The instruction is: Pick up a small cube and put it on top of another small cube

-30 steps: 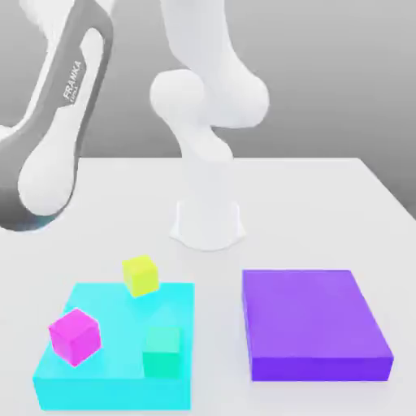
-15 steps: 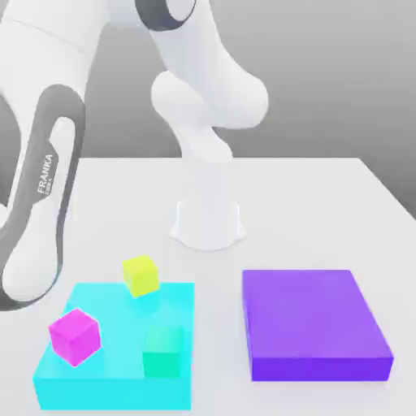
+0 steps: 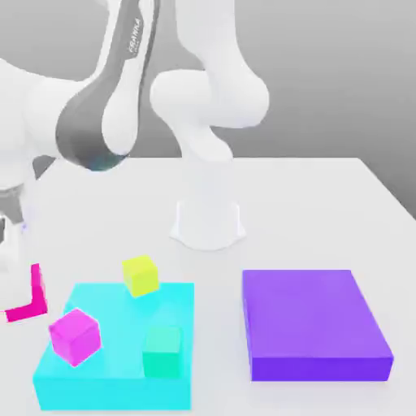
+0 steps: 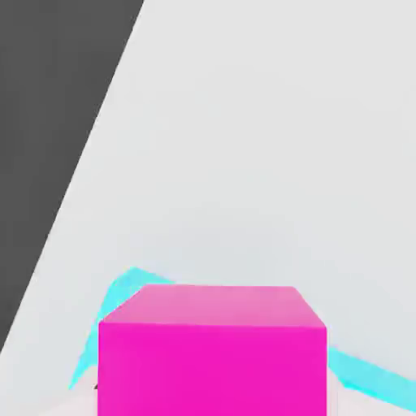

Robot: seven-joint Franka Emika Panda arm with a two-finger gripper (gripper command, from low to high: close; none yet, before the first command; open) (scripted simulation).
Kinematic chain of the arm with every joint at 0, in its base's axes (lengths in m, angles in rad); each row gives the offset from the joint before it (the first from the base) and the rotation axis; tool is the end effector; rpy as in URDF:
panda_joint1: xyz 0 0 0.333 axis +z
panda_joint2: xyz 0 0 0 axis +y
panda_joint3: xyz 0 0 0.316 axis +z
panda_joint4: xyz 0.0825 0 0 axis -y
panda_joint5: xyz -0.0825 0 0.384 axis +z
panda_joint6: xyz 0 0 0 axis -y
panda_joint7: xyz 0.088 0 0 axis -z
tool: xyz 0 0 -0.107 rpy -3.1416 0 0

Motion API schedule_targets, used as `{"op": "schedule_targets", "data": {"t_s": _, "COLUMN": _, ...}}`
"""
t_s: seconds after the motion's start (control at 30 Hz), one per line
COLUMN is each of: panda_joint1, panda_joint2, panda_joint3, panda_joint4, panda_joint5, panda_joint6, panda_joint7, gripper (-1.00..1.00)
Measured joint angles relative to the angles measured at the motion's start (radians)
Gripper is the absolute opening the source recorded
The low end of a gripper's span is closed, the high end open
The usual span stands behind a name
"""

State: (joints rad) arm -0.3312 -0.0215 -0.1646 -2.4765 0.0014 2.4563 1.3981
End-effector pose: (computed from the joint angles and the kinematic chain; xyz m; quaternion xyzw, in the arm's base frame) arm 0.4144 -0.2240 0.2990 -0.5837 0.8119 0.0005 0.0022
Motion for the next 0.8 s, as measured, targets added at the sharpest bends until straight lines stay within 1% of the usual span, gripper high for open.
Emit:
{"op": "schedule_targets", "data": {"t_s": 0.23, "panda_joint1": 0.016, "panda_joint2": -0.256, "panda_joint3": 0.022, "panda_joint4": -0.219, "panda_joint5": -0.053, "panda_joint6": -0.035, "panda_joint7": -0.071, "gripper": -1.0}}
{"op": "schedule_targets", "data": {"t_s": 0.47, "panda_joint1": 0.034, "panda_joint2": -0.51, "panda_joint3": 0.046, "panda_joint4": -0.438, "panda_joint5": -0.083, "panda_joint6": -0.071, "panda_joint7": -0.16, "gripper": -1.0}}
{"op": "schedule_targets", "data": {"t_s": 0.53, "panda_joint1": 0.035, "panda_joint2": -0.502, "panda_joint3": 0.048, "panda_joint4": -0.474, "panda_joint5": -0.085, "panda_joint6": -0.027, "panda_joint7": -0.174, "gripper": -1.0}}
{"op": "schedule_targets", "data": {"t_s": 0.7, "panda_joint1": 0.041, "panda_joint2": -0.341, "panda_joint3": 0.039, "panda_joint4": -0.518, "panda_joint5": -0.091, "panda_joint6": 0.177, "panda_joint7": -0.178, "gripper": -1.0}}
{"op": "schedule_targets", "data": {"t_s": 0.73, "panda_joint1": 0.04, "panda_joint2": -0.323, "panda_joint3": 0.039, "panda_joint4": -0.522, "panda_joint5": -0.091, "panda_joint6": 0.199, "panda_joint7": -0.177, "gripper": 1.0}}
{"op": "schedule_targets", "data": {"t_s": 0.8, "panda_joint1": 0.04, "panda_joint2": -0.323, "panda_joint3": 0.039, "panda_joint4": -0.522, "panda_joint5": -0.091, "panda_joint6": 0.199, "panda_joint7": -0.177, "gripper": 1.0}}
